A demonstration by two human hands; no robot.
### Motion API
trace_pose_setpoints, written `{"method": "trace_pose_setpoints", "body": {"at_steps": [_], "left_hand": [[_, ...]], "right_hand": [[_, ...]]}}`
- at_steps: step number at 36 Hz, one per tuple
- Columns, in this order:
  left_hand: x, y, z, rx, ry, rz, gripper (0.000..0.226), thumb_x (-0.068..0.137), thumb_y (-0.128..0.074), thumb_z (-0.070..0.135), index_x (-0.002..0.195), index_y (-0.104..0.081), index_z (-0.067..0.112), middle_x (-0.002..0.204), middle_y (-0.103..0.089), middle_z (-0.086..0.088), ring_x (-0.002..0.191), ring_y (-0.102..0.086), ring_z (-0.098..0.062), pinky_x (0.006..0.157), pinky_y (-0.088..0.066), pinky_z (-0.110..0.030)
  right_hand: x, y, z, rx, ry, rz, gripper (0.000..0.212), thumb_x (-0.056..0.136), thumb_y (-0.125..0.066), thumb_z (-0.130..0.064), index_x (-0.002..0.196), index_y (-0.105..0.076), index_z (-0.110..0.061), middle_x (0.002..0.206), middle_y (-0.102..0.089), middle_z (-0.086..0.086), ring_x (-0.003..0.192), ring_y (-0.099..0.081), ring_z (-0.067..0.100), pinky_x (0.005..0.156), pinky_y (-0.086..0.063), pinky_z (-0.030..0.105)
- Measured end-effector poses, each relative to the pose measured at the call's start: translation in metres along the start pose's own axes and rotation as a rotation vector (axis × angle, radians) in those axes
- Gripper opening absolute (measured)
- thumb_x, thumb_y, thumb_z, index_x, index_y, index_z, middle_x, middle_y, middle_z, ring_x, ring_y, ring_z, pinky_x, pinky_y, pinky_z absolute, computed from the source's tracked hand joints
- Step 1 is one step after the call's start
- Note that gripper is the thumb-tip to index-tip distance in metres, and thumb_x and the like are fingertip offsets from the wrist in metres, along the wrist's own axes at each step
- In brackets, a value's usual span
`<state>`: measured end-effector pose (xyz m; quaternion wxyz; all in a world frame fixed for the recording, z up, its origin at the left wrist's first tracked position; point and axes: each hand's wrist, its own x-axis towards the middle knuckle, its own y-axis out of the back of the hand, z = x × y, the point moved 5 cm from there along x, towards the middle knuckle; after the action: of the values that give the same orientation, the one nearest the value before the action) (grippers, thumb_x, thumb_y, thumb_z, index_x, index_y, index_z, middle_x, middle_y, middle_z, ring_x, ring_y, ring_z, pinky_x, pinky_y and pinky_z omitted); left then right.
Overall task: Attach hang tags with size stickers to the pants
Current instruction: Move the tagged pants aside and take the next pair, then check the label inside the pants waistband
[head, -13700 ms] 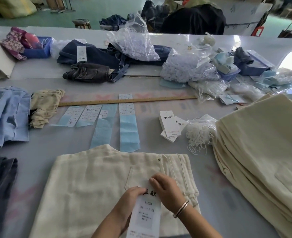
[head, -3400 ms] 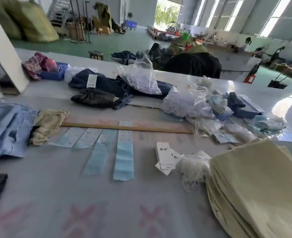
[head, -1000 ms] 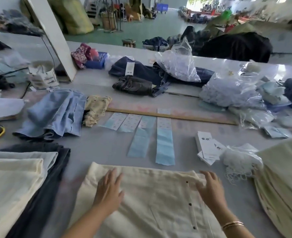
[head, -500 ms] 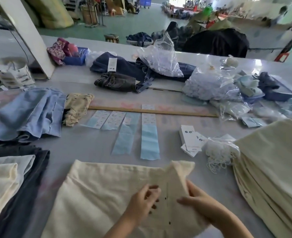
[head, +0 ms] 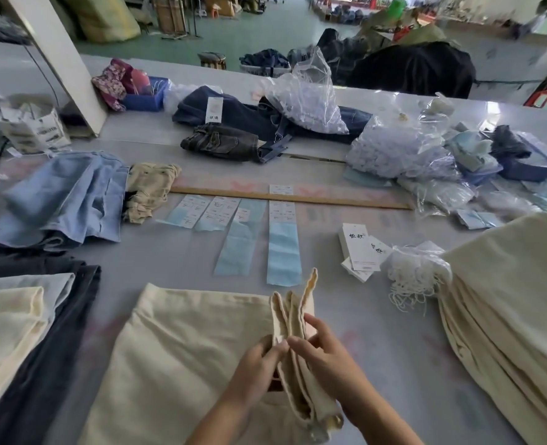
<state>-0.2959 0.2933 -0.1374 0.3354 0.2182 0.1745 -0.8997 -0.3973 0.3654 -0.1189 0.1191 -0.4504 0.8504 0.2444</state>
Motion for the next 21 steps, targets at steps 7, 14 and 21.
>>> {"method": "trace_pose_setpoints", "body": {"at_steps": [7,14,21], "left_hand": [[0.0,-0.001,0.006,0.041,-0.009,0.007,0.023,0.096,-0.05,0.019,0.097,-0.073,0.015,0.09,-0.075,-0.01,0.086,-0.071,-0.026,0.074,-0.057,-0.036],[-0.006,0.012,0.006,-0.076,0.06,0.009,0.026,0.092,-0.05,0.011,0.082,-0.073,0.003,0.081,-0.073,-0.018,0.068,-0.069,-0.024,0.056,-0.052,-0.027],[-0.017,0.02,0.014,-0.262,0.014,-0.055,0.031,0.092,-0.044,0.001,0.086,-0.075,0.0,0.094,-0.071,-0.026,0.08,-0.071,-0.03,0.063,-0.056,-0.033]], "right_hand": [[0.003,0.005,0.0,-0.202,0.041,0.074,0.046,0.086,-0.062,-0.04,0.126,-0.039,-0.034,0.074,-0.055,-0.008,0.066,-0.053,0.001,0.054,-0.038,0.01],[0.003,0.024,-0.003,-0.122,0.092,0.091,0.027,0.089,-0.045,-0.003,0.104,-0.057,-0.022,0.096,-0.068,0.004,0.087,-0.063,0.018,0.079,-0.05,0.033],[0.005,0.056,-0.013,0.154,0.112,0.014,0.037,0.089,-0.04,0.005,0.102,-0.066,-0.018,0.09,-0.072,-0.002,0.08,-0.065,0.006,0.072,-0.05,0.02]]}}
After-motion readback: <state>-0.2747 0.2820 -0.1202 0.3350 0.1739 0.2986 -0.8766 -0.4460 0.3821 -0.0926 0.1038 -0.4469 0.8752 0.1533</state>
